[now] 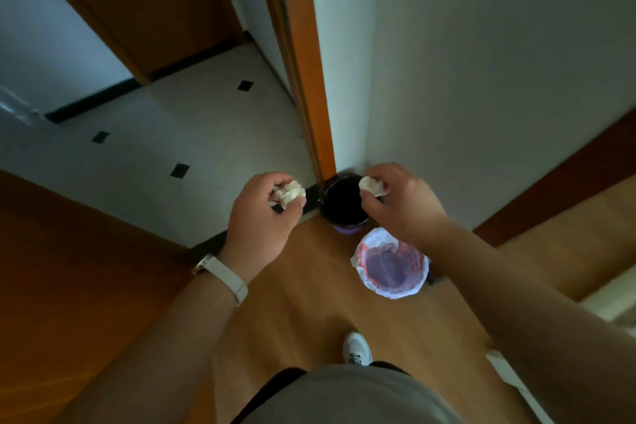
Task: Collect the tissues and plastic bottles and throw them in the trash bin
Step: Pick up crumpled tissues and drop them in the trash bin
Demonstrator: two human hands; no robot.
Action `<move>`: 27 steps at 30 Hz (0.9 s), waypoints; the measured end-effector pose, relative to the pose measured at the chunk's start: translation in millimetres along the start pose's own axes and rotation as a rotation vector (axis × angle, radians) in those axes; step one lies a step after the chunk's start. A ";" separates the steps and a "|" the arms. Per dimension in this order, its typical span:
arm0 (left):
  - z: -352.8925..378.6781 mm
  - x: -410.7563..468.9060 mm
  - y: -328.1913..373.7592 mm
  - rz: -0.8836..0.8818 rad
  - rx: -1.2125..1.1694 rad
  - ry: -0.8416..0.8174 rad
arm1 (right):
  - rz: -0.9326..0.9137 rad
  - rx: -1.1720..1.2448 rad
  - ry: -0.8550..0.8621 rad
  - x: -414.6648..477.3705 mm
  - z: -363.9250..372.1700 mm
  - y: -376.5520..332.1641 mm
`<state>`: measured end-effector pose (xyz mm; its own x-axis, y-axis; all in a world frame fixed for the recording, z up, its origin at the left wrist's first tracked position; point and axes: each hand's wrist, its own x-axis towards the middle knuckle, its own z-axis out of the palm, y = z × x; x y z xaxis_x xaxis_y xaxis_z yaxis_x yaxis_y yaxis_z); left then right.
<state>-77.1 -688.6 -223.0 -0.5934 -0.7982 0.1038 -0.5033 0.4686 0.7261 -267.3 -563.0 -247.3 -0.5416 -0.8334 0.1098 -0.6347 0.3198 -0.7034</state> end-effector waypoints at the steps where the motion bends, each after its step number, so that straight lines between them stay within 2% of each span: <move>1: 4.7 8.7 1.4 0.017 0.002 -0.017 | 0.029 0.001 0.014 2.8 -2.6 6.4; 7: 28.4 55.2 0.2 0.136 0.000 -0.113 | 0.129 -0.014 0.067 11.3 -3.6 28.7; 13: 47.3 105.8 -29.9 0.238 0.045 -0.244 | 0.224 -0.051 0.106 34.2 20.1 45.1; 27: 56.5 292.3 -133.8 0.280 -0.020 -0.545 | 0.599 -0.118 0.156 171.6 102.2 34.0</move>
<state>-218.7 -963.1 -328.2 -0.9399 -0.3349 -0.0658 -0.2727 0.6211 0.7347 -325.5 -741.1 -324.1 -0.8905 -0.4212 -0.1720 -0.2477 0.7660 -0.5932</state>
